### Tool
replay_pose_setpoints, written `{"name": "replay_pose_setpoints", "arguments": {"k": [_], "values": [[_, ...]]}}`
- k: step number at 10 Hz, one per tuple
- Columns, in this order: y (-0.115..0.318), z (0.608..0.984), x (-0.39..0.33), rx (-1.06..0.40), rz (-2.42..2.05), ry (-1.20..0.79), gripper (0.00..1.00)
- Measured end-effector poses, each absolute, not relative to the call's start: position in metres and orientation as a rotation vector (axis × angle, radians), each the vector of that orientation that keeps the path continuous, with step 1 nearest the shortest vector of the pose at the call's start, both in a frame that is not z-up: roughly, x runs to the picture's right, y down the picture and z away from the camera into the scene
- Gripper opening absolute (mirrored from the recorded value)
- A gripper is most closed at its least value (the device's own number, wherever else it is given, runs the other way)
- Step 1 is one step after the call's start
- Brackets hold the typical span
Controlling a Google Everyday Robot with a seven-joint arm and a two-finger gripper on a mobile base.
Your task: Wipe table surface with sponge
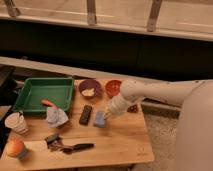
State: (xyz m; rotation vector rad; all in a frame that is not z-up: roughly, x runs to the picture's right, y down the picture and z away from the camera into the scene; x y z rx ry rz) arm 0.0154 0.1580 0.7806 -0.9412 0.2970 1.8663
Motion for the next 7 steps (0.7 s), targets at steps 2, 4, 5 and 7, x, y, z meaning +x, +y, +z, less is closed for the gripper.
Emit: {"name": "replay_pose_setpoints", "arguments": {"k": [2, 4, 5, 7], "values": [[0.172, 0.772, 0.02, -0.957, 1.88, 0.332, 0.0], [0.185, 0.767, 0.048, -0.958, 1.917, 0.397, 0.0], [0.186, 0.769, 0.062, -0.943, 1.94, 0.425, 0.0], [0.173, 0.78, 0.081, -0.904, 1.972, 0.435, 0.0]]}}
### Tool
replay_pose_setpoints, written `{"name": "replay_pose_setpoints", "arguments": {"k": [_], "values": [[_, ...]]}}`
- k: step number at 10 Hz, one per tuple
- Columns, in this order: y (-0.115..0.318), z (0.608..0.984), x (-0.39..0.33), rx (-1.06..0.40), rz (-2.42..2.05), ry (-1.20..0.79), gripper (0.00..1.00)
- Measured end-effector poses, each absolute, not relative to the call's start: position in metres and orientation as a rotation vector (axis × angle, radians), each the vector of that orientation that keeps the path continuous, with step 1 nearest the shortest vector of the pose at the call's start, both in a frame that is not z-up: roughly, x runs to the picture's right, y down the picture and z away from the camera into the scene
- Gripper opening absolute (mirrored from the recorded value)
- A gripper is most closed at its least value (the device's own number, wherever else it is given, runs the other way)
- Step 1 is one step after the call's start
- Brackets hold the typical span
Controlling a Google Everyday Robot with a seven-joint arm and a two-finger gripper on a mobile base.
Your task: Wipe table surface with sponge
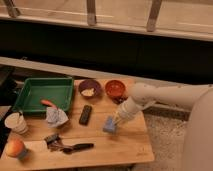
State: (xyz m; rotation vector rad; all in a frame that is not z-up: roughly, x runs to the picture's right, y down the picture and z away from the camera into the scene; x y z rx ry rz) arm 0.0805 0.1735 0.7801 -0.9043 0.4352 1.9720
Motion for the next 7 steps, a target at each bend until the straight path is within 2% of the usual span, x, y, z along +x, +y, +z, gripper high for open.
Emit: {"name": "replay_pose_setpoints", "arguments": {"k": [2, 7], "values": [[0.164, 0.795, 0.086, -0.893, 1.982, 0.427, 0.0], [0.144, 0.816, 0.038, -0.935, 1.923, 0.319, 0.0]]}}
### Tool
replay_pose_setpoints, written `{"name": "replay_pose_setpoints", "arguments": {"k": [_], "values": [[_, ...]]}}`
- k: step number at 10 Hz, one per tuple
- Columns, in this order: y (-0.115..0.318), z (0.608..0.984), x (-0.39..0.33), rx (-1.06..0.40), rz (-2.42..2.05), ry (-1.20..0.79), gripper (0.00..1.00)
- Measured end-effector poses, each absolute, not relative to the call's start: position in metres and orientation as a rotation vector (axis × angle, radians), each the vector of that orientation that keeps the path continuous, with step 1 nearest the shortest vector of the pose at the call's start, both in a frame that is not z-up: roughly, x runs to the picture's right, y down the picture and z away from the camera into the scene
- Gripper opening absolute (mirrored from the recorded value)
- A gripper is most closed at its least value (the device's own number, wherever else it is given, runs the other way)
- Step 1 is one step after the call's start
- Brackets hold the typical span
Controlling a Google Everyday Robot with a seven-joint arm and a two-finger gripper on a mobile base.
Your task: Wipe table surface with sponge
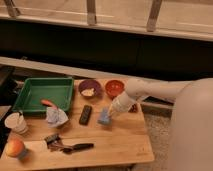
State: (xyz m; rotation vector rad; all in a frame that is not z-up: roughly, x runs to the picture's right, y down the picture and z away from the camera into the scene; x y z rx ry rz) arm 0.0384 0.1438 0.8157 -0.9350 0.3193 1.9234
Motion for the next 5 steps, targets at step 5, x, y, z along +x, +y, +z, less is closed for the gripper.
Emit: {"name": "replay_pose_setpoints", "arguments": {"k": [5], "values": [[0.182, 0.781, 0.029, -0.978, 1.907, 0.377, 0.0]]}}
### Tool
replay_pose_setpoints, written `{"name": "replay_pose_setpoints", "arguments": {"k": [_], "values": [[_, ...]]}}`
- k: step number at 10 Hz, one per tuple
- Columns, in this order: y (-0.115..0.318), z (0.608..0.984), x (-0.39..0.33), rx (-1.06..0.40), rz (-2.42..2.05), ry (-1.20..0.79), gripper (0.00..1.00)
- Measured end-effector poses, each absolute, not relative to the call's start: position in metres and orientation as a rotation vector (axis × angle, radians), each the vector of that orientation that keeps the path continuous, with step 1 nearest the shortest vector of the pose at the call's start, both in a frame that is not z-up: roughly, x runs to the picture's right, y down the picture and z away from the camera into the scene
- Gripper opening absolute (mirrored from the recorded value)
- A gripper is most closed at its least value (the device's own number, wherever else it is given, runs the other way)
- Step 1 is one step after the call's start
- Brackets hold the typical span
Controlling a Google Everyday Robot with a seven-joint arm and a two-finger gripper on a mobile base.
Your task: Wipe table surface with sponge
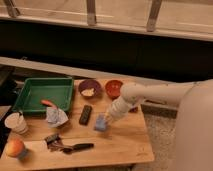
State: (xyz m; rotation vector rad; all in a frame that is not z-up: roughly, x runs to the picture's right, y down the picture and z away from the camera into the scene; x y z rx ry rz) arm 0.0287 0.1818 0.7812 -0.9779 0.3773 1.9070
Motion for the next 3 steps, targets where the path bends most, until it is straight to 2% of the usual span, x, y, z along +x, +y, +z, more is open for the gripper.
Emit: {"name": "replay_pose_setpoints", "arguments": {"k": [3], "values": [[0.201, 0.768, 0.068, -0.933, 1.995, 0.449, 0.0]]}}
